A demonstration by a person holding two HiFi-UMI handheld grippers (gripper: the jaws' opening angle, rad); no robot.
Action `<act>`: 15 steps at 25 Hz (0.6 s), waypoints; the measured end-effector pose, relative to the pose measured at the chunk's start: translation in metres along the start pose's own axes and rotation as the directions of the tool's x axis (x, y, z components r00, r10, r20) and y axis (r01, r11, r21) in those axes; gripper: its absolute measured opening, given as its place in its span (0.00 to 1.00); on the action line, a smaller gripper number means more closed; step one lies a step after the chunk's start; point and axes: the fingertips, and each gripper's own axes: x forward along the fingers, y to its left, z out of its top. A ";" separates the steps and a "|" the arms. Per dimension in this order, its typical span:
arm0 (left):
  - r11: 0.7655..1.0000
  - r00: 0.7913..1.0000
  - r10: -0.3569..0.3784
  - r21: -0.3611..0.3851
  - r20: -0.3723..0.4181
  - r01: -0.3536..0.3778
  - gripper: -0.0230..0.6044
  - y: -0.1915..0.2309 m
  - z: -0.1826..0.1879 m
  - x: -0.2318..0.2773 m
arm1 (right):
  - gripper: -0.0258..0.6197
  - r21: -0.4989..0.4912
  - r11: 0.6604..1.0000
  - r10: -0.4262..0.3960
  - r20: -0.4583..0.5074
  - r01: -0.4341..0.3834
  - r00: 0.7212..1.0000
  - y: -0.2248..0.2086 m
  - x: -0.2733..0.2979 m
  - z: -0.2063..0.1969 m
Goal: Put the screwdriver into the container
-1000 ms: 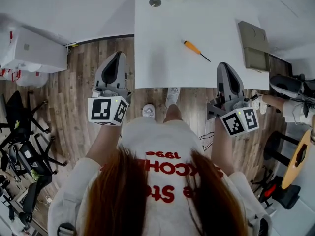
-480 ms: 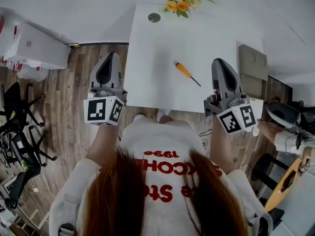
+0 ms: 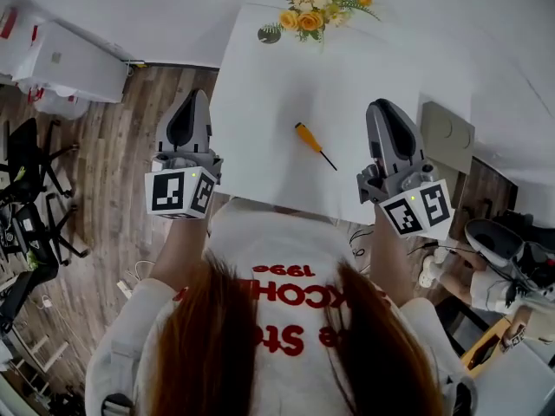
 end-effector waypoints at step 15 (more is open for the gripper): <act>0.997 0.995 -0.082 -0.009 -0.056 0.082 0.05 -0.003 -0.021 0.050 | 0.20 0.000 1.000 -0.025 -0.150 0.026 0.988 -0.015 0.037 -0.043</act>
